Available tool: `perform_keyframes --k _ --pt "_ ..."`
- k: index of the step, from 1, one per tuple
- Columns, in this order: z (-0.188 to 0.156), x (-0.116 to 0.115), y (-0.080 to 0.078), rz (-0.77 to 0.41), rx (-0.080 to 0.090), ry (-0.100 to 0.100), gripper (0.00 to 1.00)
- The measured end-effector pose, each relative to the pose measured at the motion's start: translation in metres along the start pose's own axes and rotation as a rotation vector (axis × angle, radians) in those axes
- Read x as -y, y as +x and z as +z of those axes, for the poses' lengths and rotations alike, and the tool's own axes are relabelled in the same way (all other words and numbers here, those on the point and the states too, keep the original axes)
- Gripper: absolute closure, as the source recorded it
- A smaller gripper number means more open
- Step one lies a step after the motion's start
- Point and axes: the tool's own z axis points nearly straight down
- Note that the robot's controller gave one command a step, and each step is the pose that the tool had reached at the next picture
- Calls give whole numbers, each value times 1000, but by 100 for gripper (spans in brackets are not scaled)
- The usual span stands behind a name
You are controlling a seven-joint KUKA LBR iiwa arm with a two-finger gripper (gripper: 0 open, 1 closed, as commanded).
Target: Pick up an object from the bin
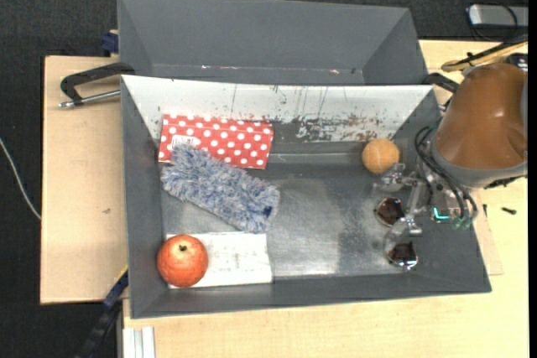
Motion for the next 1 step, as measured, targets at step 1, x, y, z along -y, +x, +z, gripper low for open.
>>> perform_keyframes --k 1 --pt "-4 0 -2 -2 8 2 0"
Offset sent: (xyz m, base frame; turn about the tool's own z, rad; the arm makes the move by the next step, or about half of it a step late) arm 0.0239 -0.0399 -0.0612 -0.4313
